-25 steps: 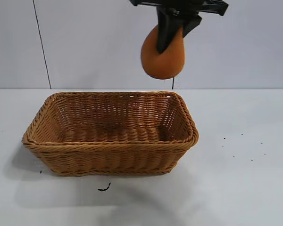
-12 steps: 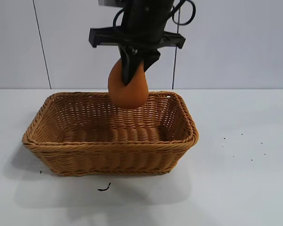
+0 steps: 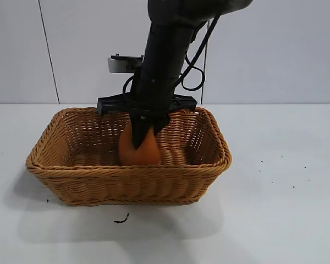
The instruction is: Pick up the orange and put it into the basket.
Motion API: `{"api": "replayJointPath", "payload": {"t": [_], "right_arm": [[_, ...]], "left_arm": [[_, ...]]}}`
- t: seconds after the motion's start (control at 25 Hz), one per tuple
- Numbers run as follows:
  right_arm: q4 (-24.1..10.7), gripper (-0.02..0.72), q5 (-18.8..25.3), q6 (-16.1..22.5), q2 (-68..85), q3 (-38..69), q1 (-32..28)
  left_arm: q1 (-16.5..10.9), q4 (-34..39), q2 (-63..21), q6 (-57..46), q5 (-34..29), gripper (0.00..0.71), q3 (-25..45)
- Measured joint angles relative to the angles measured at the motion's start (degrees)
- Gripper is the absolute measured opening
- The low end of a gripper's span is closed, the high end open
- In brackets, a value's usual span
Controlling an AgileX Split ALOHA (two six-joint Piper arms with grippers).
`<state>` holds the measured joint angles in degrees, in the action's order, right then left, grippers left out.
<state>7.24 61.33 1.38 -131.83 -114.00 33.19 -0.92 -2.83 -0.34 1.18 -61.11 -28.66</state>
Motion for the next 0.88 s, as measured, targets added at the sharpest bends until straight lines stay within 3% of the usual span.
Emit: {"api": "replayJointPath", "payload": {"t": [0.2, 0.52, 0.88], "right_arm": [[-4.51, 0.608, 7.4, 2.43, 0.05, -10.61, 0.0], [-9.37, 0.61, 8.43, 3.91, 0.15, -15.86, -2.31], [-10.69, 0.61, 8.51, 3.91, 0.15, -15.86, -14.92]], "left_arm": [[0.0, 0.0, 0.0, 0.0, 0.0, 0.696, 0.0], [0.0, 0.0, 0.0, 0.0, 0.0, 0.696, 0.0], [0.0, 0.0, 0.0, 0.0, -0.05, 0.696, 0.0]]}}
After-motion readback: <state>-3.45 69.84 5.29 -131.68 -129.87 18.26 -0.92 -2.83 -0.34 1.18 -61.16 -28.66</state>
